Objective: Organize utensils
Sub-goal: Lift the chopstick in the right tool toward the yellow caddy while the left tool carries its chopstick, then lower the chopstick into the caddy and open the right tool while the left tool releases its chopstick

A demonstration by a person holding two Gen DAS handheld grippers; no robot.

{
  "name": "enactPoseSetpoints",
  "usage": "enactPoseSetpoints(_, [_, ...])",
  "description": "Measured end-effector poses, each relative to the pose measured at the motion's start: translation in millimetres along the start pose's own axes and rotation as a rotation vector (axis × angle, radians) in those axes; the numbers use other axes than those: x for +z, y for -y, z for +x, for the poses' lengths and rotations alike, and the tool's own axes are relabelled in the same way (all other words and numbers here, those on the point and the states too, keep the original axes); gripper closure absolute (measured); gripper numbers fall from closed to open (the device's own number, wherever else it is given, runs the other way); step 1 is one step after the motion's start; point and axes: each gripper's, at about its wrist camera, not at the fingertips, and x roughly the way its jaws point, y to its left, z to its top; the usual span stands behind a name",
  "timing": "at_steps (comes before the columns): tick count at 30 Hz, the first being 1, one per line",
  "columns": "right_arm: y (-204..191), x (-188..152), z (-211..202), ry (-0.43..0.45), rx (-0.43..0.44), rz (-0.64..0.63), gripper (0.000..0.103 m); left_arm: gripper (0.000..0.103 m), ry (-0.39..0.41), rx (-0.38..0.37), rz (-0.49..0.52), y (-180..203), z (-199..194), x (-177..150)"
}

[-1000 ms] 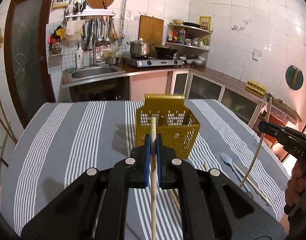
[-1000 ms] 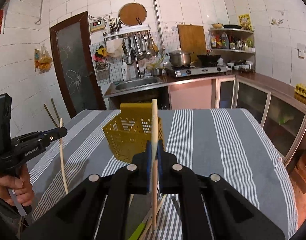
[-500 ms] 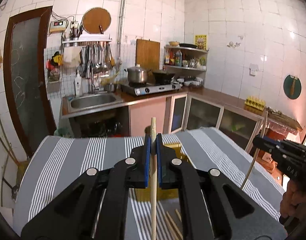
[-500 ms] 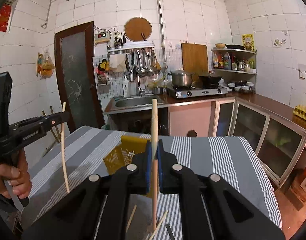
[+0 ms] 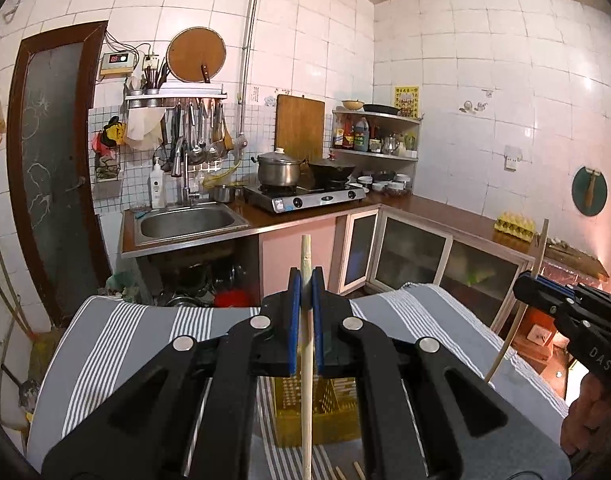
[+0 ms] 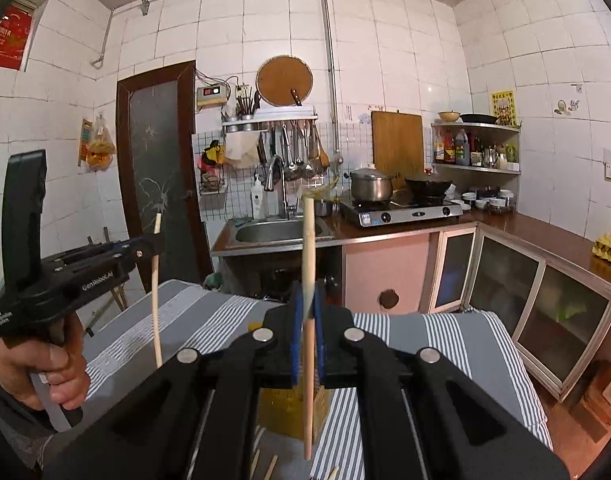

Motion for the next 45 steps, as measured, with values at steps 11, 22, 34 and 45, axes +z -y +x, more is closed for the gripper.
enactPoseSetpoints(11, [-0.8,17.9,38.8,0.015,0.006,-0.001,0.097,0.099,0.047,-0.002,0.017,-0.8,31.0,23.6])
enactPoseSetpoints(22, [-7.0,8.6,97.3,0.002,0.025,0.010,0.097,0.099,0.044,0.002,0.000,-8.8,89.3,9.7])
enactPoseSetpoints(34, [-13.8,-38.4,157.3,-0.179,-0.002,0.011,0.057,0.068,-0.096,0.075,-0.061,-39.0,142.4,-40.7])
enactPoseSetpoints(45, [44.3,-73.0,68.1,-0.122,-0.100,0.070,0.054,0.051,-0.059,0.191,-0.149,-104.6,54.5,-77.6])
